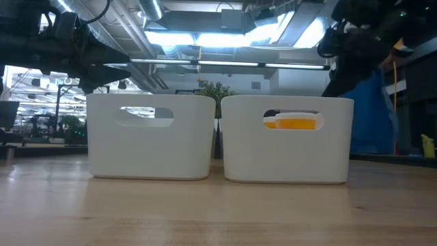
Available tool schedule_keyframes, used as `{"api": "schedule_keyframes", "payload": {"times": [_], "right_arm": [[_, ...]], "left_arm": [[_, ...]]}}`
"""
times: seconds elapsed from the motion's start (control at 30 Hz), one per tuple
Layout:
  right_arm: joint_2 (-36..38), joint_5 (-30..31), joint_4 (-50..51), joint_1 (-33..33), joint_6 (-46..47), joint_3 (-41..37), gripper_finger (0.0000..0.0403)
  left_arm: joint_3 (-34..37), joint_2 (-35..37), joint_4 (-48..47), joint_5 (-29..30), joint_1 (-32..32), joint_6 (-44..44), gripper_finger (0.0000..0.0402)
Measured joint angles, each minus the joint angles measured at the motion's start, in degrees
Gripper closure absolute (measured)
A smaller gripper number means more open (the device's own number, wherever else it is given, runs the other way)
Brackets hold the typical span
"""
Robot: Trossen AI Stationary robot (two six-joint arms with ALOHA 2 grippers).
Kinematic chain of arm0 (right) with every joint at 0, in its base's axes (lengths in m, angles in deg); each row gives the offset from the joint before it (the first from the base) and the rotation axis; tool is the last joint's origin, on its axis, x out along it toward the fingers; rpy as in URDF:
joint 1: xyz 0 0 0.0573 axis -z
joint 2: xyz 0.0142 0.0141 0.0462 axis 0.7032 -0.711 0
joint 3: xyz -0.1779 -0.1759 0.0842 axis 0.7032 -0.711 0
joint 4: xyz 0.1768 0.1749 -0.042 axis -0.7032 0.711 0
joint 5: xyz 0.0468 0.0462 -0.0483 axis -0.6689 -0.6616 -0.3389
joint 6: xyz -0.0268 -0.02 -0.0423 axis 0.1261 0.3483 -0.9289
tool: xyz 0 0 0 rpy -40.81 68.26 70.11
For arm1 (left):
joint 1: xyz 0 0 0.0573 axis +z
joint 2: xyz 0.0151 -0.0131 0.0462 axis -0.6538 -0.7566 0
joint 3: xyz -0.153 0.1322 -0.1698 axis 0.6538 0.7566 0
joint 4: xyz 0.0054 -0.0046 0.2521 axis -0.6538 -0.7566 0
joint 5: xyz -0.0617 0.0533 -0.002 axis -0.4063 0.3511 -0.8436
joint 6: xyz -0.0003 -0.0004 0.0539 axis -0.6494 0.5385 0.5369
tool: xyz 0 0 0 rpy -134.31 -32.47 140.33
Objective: Pick and place medicine bottles into bin by pill shape (circle, oval)
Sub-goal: Put the yellow tablet bottle into the left white bin
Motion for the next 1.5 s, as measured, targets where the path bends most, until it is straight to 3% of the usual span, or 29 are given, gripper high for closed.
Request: {"api": "schedule_keyframes", "payload": {"times": [0.17,0.43,0.57,0.8,1.0,1.23,1.5], "right_arm": [[0.01,4.21,1.37,-0.04,1.45,0.0,0.0233],[-0.61,3.93,2.48,-0.02,1.47,0.0,0.0144],[-1.06,3.93,2.17,-0.04,4.48,0.06,0.0121],[-6.65,3.5,3.53,-0.15,5.78,0.07,0.0124],[-14.04,0.47,3.33,-3.14,-0.36,0.07,0.0129],[-19.31,-0.6,-4.46,-9.1,-1.66,-1.35,0.0129],[-20.27,6.77,-12.71,-12.04,1.65,-7.36,0.0129]], "left_arm": [[0.01,0.0,0.0,0.01,0.0,0.0,0.0147],[0.0,0.02,0.0,0.0,0.0,0.0,0.0147],[0.0,0.01,0.01,0.0,0.0,0.0,0.0147],[0.02,0.0,0.0,0.0,0.0,0.0,0.0147],[0.0,0.02,0.0,0.01,0.0,0.0,0.0147],[0.01,0.0,0.0,0.01,0.0,-0.01,0.0147],[0.01,0.02,0.0,0.0,0.0,-0.01,0.0147]]}}
